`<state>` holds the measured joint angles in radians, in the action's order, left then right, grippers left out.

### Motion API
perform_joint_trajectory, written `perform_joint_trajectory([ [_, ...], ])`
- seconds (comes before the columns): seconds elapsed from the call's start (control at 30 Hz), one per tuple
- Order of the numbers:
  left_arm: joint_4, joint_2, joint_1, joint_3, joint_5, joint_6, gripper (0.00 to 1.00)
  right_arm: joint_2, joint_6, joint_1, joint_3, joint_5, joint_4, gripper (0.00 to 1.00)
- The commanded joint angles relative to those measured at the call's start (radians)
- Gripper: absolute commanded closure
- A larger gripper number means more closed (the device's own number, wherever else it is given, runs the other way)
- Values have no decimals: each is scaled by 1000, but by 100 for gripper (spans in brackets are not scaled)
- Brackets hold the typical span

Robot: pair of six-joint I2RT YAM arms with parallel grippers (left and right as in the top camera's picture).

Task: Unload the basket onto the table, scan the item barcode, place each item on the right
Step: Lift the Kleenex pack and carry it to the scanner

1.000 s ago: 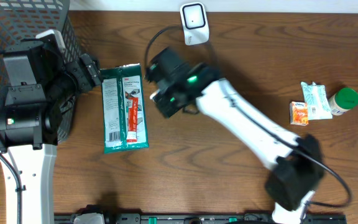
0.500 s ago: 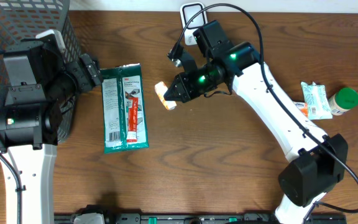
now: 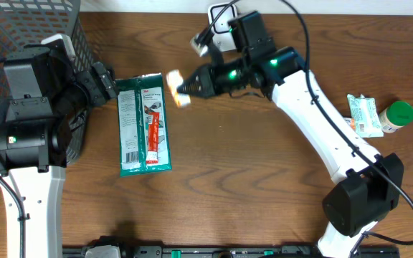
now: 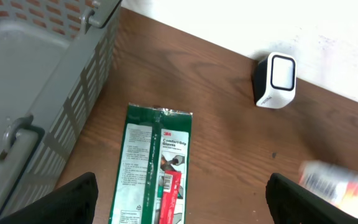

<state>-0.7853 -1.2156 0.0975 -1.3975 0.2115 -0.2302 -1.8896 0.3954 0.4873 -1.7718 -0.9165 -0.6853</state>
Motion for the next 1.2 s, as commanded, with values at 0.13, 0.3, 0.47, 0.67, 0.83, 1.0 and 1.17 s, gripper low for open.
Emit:
perform_joint_trajectory([
  [0.13, 0, 1, 5, -5, 6, 12, 13, -2, 392, -37, -8, 6, 335, 99],
  [0.3, 0, 1, 5, -5, 6, 12, 13, -4, 596, -102, -15, 15, 570, 99],
  [0.47, 0, 1, 5, -5, 6, 12, 13, -11, 719, -177, -15, 104, 679, 99],
  [0.67, 0, 1, 5, -5, 6, 12, 13, -30, 834, -228, -16, 163, 773, 99],
  [0.83, 0, 1, 5, -5, 6, 12, 13, -149, 934, -263, -180, 93, 790, 99],
  [1.0, 0, 1, 5, -5, 6, 12, 13, -321, 943, -270, -402, 92, 702, 99],
  [1.17, 0, 1, 5, -5, 6, 12, 13, -443, 946, -269, -431, 152, 690, 99],
])
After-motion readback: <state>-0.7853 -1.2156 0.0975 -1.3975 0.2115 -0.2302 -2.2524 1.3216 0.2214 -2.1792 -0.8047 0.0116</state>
